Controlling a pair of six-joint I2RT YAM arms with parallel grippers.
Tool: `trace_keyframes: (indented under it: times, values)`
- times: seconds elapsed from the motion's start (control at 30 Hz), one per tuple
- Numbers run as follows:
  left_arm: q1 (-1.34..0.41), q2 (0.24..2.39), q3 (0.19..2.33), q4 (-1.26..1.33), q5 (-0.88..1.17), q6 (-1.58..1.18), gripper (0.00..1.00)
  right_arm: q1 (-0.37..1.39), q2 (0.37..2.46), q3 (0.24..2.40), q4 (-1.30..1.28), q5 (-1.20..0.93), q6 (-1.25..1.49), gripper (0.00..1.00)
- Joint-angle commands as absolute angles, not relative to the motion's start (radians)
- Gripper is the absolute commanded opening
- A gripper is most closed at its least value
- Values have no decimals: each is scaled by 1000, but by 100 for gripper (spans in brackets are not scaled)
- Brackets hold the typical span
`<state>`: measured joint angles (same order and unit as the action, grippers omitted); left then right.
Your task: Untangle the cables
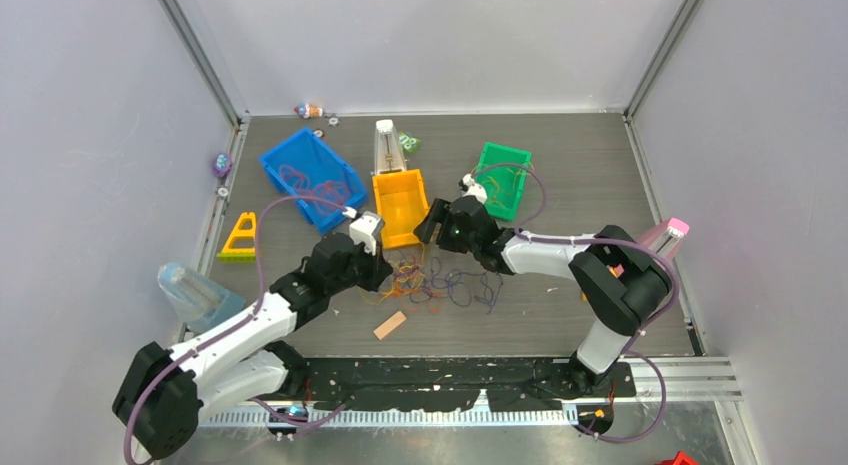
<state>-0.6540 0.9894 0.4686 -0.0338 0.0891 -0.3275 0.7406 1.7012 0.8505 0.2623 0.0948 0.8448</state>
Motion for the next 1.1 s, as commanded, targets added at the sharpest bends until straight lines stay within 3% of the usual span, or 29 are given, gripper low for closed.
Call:
trace_keyframes:
  times: [0.0,0.07,0.23,0.3,0.77,1.07]
  values:
    - [-650,919,443,-10,125,-315,0,739,1639,860,283,143,850,72]
    - [-650,898,439,-38,123,-317,0,736,1635,862,277,152,851,62]
    - [-650,847,435,-80,106,-317,0,725,1623,859,261,165,847,19]
    - [-649,827,430,-94,94,-324,0,714,1608,853,255,166,842,7]
    - [-638,675,356,-212,-218,-443,0,464,1310,846,129,117,740,5]
    - [-500,545,334,-328,-278,-527,0,254,1241,869,94,38,720,5]
